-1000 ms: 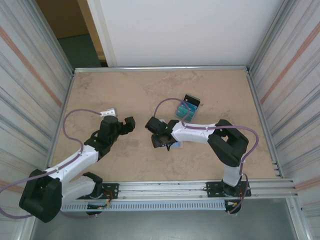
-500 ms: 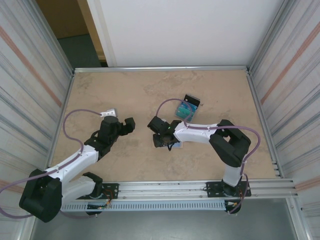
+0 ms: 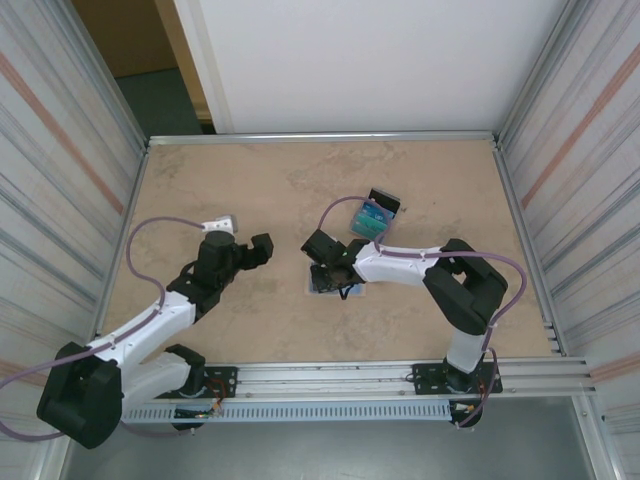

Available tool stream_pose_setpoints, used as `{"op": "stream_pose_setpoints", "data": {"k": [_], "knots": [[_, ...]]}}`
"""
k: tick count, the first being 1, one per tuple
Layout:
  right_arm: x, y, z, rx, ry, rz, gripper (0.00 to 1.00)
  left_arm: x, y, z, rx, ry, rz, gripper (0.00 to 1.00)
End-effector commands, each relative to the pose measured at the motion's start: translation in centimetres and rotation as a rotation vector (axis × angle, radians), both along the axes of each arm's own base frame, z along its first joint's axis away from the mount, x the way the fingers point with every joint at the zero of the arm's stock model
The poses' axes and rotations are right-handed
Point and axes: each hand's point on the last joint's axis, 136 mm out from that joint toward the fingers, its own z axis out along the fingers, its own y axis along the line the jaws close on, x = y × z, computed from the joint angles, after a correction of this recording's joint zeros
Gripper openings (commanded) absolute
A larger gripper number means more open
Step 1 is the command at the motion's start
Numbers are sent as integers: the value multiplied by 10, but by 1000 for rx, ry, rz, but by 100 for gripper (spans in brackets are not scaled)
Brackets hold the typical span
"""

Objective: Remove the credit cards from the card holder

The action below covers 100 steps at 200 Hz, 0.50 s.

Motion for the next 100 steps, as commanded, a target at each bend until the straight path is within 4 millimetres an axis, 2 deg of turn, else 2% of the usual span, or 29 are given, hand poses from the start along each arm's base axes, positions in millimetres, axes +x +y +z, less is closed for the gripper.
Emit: {"op": "stream_pose_setpoints", "data": {"k": [1,50,100], "knots": [[-5,-14,7,-30,-3,-9,24,7,-5,23,-66,-83,-12,99],[-4,-32,11,-73,-38,-47,32,10,-28,24,-73,-102,-140,99],[-3,-43,15,-67,-59,-101,34,8,-52,21,4,-112,-273,99]]}}
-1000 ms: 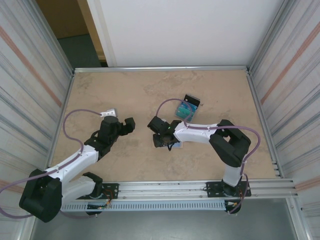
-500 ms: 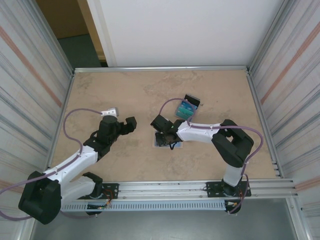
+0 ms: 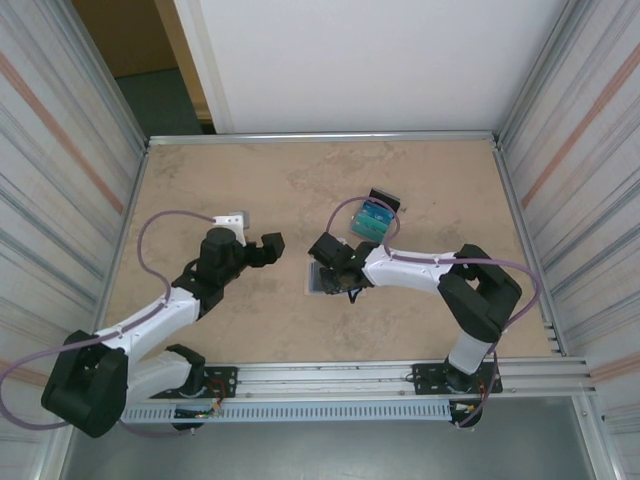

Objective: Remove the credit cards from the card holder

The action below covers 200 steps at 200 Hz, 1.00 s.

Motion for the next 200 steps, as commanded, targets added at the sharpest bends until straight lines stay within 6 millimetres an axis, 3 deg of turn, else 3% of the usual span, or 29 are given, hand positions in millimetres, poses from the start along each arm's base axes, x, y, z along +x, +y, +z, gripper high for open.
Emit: {"op": "stream_pose_setpoints", "data": {"k": [1,47,152,200], "knots": [[3,-14,8,-6,-28,-70,34,2,-16,13,48,-65,-86,99],[2,-32,3,1,-36,-159,33,-2,-36,7,270,-84,-131,99],[10,-68,7,82,-23,-315,31,-5,-62,-28,375,-2,-216,99],[20,-64,20,218,-3,-326,29,-10,-72,-55,471,83,-292,99]]}}
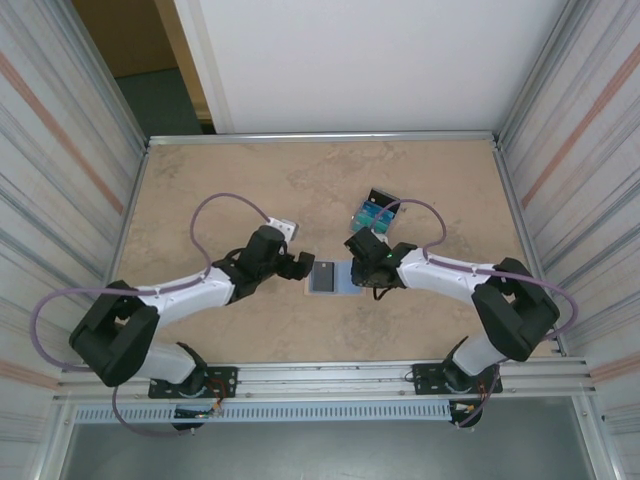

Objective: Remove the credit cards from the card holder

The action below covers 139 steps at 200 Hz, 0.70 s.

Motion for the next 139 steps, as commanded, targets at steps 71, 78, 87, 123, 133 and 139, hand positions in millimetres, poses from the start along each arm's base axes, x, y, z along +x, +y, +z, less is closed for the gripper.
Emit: {"op": "stream_pose_setpoints", "data": {"k": [71,78,87,123,133,139], "knots": [[11,48,23,349,28,64,29,-11,-18,-41,157,117,-116,99],[12,52,22,384,38,66,29,-12,-18,-44,162,123,-117,99],[12,55,21,422,53,65,28,-12,-17,-47,166,131,-114,99],[14,61,10,478,106,58,27,-16,-14,-57,182,154,-113,99],[14,64,8,489,116,66,27,-17,-14,-60,188,160,-113,99],[14,65,7,495,121,68,26,-17,-12,-61,193,162,-111,99]]}}
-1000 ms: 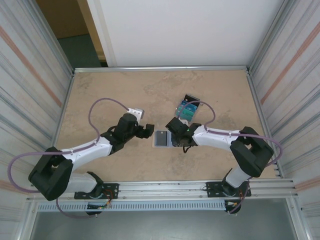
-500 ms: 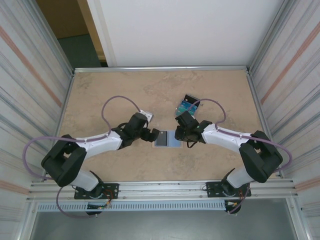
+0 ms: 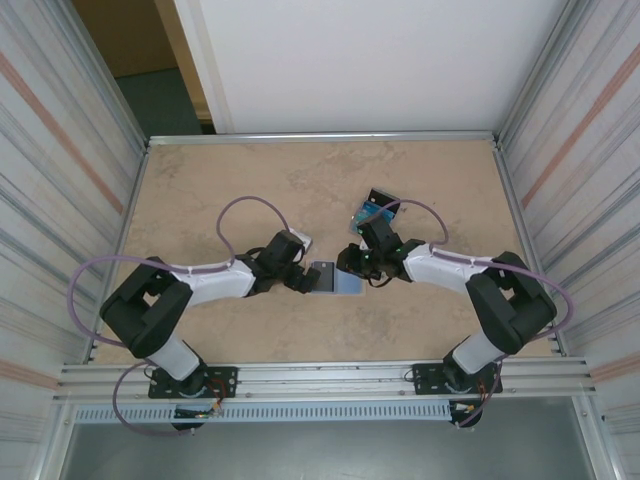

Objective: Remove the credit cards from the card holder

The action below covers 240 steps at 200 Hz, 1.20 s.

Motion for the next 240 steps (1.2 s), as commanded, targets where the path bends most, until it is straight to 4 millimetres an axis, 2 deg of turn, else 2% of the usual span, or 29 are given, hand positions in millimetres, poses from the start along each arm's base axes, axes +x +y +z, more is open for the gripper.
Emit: {"op": "stream_pose_setpoints", "data": {"k": [1,52,133,169,240], "knots": [[-5,12,-4,71,46,23,26,-2,-1,-3,16,11,-17,99],[-9,15,-19,80,95,26,22,-4,6,-11,61,24,-6,99],[-13,15,-39,91,146,14,14,-7,8,-16,92,38,-2,99],[-14,16,-41,109,155,16,12,-8,7,-16,91,41,-1,99],[-13,28,-33,182,141,56,11,-10,3,-17,90,45,-10,99]]}}
